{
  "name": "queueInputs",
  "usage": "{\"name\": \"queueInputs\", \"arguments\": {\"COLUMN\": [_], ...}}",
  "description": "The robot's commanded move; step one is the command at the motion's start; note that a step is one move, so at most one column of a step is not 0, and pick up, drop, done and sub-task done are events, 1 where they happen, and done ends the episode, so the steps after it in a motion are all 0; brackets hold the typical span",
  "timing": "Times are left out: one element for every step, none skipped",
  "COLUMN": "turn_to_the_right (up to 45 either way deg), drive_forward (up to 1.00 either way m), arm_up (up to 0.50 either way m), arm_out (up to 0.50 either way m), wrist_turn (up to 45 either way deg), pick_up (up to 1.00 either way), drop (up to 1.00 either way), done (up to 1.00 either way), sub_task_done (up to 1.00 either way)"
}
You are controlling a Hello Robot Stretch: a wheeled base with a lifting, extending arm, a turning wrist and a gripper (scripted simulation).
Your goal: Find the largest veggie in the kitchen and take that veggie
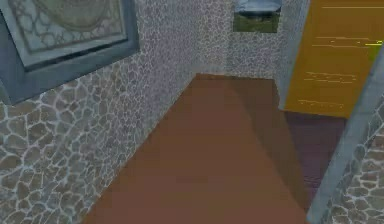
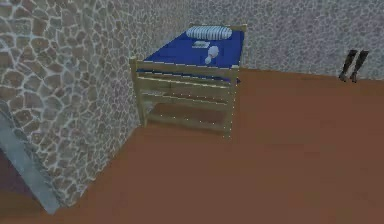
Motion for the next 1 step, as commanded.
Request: {"name": "queueInputs", "arguments": {"turn_to_the_right": [12.0], "drive_forward": [0.0], "arm_up": [0.0], "arm_out": [0.0], "wrist_turn": [0.0], "pick_up": [0.0], "drop": [0.0], "done": [0.0], "sub_task_done": [0.0]}}
